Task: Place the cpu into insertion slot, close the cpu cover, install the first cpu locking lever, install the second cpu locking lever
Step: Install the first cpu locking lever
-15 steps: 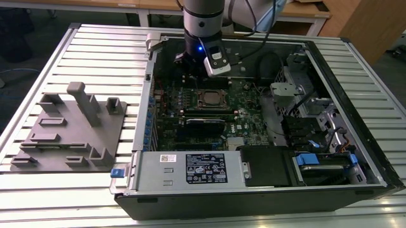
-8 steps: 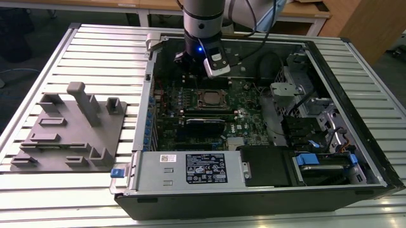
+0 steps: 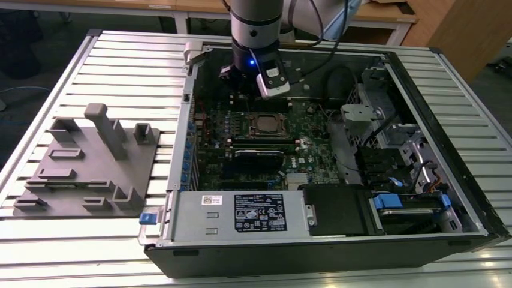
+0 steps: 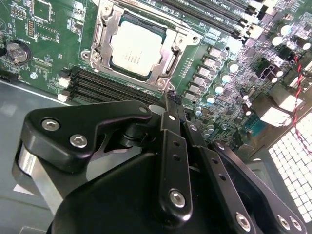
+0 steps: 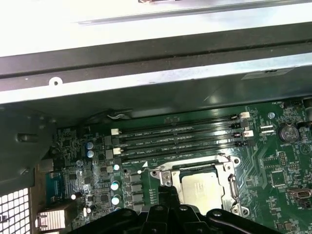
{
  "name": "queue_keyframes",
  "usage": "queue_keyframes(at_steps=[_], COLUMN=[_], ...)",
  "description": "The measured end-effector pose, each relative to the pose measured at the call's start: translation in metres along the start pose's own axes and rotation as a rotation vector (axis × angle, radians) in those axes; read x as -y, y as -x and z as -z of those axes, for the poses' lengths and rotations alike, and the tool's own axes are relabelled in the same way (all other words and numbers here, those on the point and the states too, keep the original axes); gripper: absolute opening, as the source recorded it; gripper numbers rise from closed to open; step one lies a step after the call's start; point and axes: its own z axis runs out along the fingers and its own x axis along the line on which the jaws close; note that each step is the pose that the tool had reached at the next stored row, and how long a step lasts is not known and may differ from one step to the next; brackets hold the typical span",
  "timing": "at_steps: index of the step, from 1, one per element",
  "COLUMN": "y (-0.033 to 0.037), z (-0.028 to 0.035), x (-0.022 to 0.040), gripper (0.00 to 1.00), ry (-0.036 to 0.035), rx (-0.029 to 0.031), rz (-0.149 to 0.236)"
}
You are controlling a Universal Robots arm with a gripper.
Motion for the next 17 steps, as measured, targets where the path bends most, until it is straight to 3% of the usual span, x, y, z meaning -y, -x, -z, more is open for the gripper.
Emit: queue_keyframes(at_steps=[8, 17], y=[-0.0083, -0.0084], z=[0.0004, 0.0052], x=[0.0013, 0.0007], gripper=[0.11, 0.11], ry=[0.0003, 0.0003], rx=[0.0013, 0.0012], rz=[0.000, 0.000])
